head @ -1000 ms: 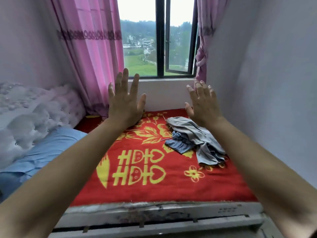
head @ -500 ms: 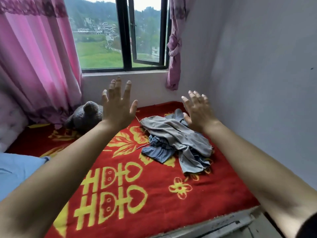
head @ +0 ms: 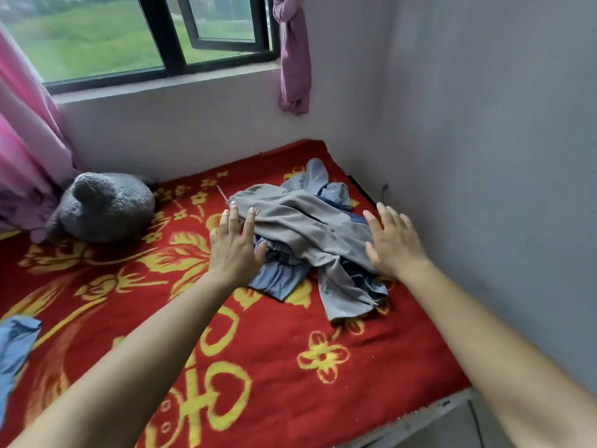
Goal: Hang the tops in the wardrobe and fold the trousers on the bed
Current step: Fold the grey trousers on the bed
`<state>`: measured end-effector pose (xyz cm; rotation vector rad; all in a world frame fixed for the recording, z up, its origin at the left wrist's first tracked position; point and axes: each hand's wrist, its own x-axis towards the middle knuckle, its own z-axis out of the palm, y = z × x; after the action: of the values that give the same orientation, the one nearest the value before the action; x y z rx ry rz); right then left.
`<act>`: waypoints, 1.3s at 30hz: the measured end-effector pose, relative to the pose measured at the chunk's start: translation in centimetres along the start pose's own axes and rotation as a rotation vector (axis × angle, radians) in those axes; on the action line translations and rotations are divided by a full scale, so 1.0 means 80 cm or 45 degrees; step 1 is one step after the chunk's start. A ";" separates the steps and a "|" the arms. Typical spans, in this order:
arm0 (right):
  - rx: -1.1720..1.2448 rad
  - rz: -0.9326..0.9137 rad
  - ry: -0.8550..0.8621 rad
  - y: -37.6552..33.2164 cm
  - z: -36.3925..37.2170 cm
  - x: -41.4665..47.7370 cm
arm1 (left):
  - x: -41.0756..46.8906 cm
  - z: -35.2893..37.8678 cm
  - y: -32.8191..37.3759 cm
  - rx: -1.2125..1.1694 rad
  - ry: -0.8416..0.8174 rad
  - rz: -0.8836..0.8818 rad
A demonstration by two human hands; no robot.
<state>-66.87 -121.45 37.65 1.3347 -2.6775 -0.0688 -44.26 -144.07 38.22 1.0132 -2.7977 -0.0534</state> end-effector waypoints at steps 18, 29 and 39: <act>0.165 -0.195 -0.731 0.038 0.484 -0.005 | -0.011 0.488 0.110 -0.220 -0.740 -0.170; 0.444 0.023 -0.509 0.010 0.584 -0.034 | -0.013 0.628 0.135 -0.153 -0.598 0.112; 0.605 0.237 0.160 -0.044 0.512 0.163 | -0.012 0.590 0.033 -0.191 -0.507 0.067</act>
<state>-78.10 -135.01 -1.74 1.1324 -2.7939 0.6863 -53.11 -142.48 -8.21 0.9839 -3.1086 -0.5027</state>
